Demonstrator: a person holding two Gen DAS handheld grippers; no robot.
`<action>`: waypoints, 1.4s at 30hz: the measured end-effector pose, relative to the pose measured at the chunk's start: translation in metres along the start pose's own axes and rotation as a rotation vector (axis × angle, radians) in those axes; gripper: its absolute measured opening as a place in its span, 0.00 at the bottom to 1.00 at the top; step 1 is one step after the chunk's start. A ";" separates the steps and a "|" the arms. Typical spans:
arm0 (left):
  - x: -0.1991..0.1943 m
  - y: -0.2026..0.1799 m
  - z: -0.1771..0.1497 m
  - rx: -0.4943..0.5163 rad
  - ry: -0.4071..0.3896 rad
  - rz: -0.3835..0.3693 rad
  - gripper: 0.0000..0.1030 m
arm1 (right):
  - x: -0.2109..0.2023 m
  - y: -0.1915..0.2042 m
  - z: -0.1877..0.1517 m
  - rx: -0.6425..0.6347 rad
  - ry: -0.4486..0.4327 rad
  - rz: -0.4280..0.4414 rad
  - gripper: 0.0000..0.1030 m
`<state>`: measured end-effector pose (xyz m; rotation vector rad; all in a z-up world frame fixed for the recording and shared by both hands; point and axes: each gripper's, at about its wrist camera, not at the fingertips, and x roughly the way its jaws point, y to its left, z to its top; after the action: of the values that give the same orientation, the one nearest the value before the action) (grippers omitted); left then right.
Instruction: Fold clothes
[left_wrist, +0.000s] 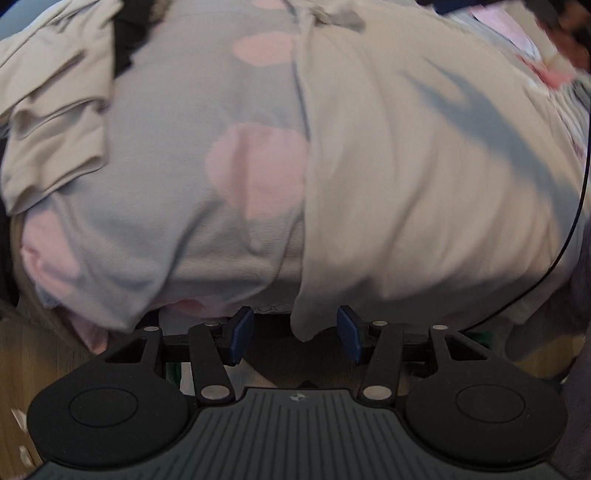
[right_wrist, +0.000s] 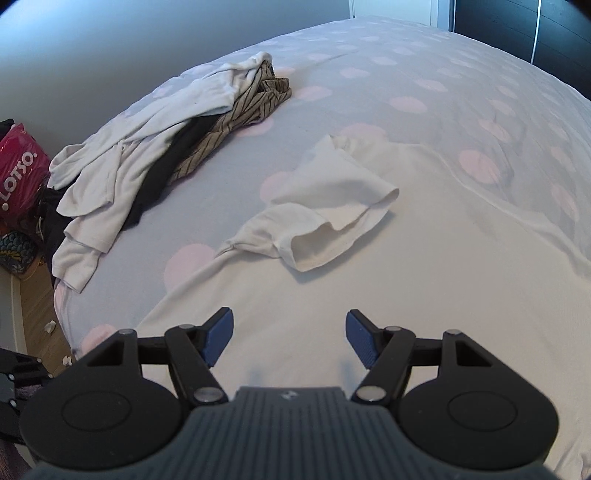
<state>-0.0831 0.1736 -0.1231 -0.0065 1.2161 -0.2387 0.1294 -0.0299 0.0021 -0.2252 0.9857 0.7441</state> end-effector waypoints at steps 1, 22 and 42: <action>0.004 -0.002 0.002 0.021 -0.006 -0.008 0.46 | 0.002 -0.003 0.005 0.010 0.004 -0.006 0.68; 0.023 0.007 0.025 0.028 0.187 -0.178 0.04 | 0.110 -0.113 0.094 0.472 -0.021 0.037 0.72; -0.058 -0.047 0.026 0.114 0.074 -0.270 0.00 | -0.019 -0.081 0.150 0.416 -0.243 0.055 0.07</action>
<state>-0.0858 0.1353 -0.0539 -0.0631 1.2729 -0.5481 0.2774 -0.0246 0.0881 0.2502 0.8934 0.5847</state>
